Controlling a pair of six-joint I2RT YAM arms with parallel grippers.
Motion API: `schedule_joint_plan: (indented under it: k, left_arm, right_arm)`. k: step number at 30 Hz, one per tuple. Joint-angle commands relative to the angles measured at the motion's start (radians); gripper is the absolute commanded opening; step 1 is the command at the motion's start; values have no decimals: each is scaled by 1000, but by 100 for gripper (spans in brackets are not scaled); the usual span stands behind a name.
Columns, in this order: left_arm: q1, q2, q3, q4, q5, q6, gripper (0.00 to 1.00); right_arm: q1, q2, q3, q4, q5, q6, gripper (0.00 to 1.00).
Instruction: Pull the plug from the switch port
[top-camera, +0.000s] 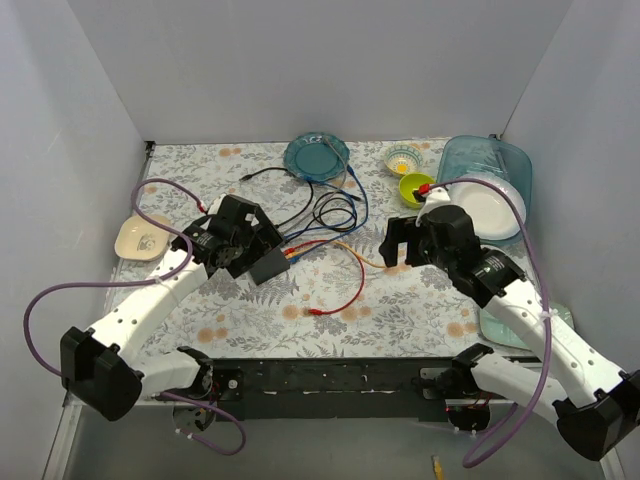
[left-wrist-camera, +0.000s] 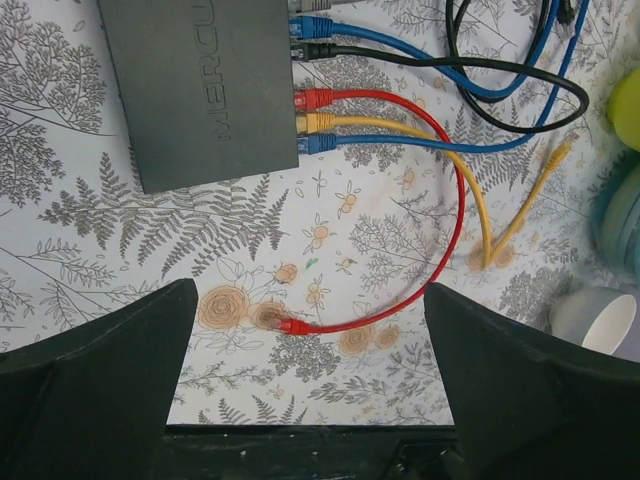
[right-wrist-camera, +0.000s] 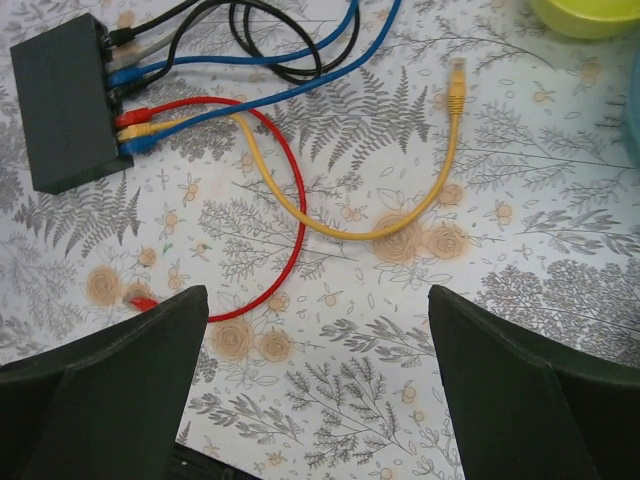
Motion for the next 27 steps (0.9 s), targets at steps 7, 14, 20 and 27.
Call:
schedule_joint_plan:
  k: [7, 14, 20, 27]
  left_arm:
    - [97, 68, 65, -197, -175, -79, 98]
    - [285, 192, 93, -87, -54, -44, 94]
    - [331, 250, 82, -7, 50, -34, 83]
    - [328, 145, -48, -35, 87, -38, 55]
  right_arm:
    - [103, 330, 239, 91, -220, -57, 95]
    - [114, 604, 365, 163, -349, -11, 81]
    - [113, 856, 600, 92, -347, -25, 37]
    - [102, 1065, 815, 83, -367, 26, 27]
